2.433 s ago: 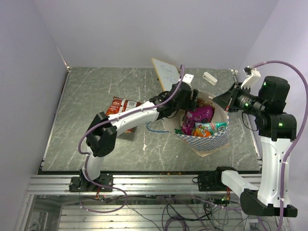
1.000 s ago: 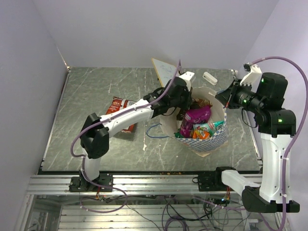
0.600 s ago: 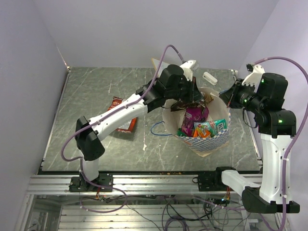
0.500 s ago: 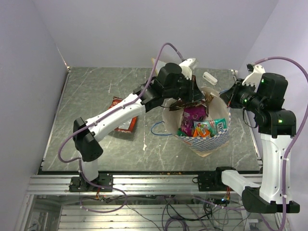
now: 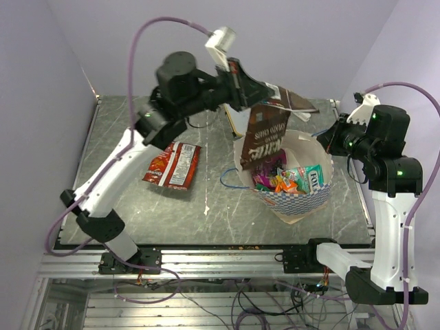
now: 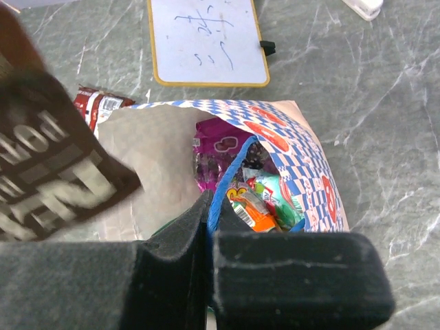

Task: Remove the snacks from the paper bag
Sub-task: Take out the snack from the paper bag, then place the snack at the center of the board.

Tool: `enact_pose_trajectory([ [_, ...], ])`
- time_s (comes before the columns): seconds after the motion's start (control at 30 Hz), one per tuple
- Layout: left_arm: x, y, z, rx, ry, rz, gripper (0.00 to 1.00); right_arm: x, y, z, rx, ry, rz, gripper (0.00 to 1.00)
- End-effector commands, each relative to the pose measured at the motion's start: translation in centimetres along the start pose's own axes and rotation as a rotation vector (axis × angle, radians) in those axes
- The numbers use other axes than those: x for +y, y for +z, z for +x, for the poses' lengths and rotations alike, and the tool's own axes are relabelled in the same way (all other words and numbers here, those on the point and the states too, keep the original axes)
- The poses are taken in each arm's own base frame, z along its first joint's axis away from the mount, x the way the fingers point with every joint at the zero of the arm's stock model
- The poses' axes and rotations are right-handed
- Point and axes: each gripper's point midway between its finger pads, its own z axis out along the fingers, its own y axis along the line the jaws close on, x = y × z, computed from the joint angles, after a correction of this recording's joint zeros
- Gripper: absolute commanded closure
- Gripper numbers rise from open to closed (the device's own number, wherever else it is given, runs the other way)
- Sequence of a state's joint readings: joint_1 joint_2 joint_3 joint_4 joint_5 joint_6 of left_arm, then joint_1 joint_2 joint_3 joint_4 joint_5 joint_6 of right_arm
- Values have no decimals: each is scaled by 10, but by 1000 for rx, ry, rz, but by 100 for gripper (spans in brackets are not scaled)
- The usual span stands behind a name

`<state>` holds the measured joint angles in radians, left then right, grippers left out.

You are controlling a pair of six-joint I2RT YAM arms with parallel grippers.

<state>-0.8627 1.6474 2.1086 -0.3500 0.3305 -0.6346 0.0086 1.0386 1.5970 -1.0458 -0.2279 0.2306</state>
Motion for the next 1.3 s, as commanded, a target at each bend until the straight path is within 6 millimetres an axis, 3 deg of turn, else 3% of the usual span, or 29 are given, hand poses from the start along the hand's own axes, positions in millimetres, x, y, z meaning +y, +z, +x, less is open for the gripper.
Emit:
enact_pose_trajectory([
  [0.0,-19,-40,-61,-136,19,55,93,5,-1,5,4,17,-20,100],
  [0.17,15,-69,-95,-207,-35,-19,93,7,0,9,27,15,-36,100],
  [0.43,128,-107,-108,-238,-273,-228,93,11,-2,9,30,13,-57,100],
  [0.6,194,-127,-87,-198,-415,-351,93,13,-3,12,37,10,-69,100],
  [0.8,267,-139,-44,-111,-616,-481,93,11,-2,12,41,-1,-68,100],
  [1.0,286,-141,-29,-67,-668,-548,93,11,1,9,40,-9,-68,100],
  [1.1,283,-150,-18,-46,-692,-576,93,12,3,10,43,-8,-78,100],
  [1.27,271,-174,20,3,-791,-651,93,14,8,11,55,-7,-93,100],
])
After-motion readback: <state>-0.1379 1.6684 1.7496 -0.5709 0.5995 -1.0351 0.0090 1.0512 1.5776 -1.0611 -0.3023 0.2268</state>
